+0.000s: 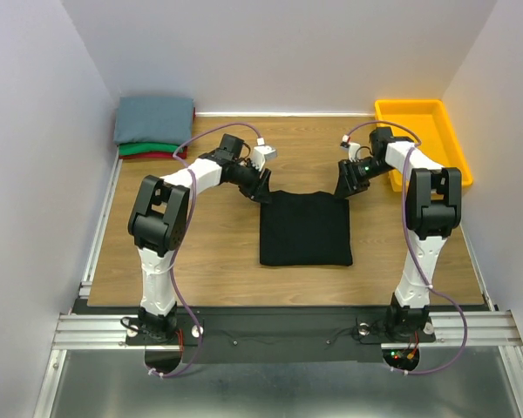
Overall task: Fold and stack the t-shirts
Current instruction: Fold the tshirt
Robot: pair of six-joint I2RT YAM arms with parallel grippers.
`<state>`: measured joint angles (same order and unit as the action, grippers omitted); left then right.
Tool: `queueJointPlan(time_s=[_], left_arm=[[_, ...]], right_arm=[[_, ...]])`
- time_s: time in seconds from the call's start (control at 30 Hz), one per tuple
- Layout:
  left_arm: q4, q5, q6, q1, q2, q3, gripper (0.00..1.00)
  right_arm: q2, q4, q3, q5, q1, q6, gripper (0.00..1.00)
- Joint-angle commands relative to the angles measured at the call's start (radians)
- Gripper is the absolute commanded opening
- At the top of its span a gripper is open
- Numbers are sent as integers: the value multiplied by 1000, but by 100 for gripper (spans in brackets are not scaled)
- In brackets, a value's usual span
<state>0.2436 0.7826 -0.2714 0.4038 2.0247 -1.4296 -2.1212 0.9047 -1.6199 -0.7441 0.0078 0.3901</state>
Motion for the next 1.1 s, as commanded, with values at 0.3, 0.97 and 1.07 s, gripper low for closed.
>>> queueJointPlan(time_s=[0.3,0.97,1.07], left_arm=[[6,18,20,-17,3,-52,52],[-32,3,104,-26,2,-15,43],[-24,17,121,-28,11,-20,43]], right_arm=[[21,3,22,-26,3,16,13],[63,0,22,-43,3,13,1],[63,0,20,-43,3,12,1]])
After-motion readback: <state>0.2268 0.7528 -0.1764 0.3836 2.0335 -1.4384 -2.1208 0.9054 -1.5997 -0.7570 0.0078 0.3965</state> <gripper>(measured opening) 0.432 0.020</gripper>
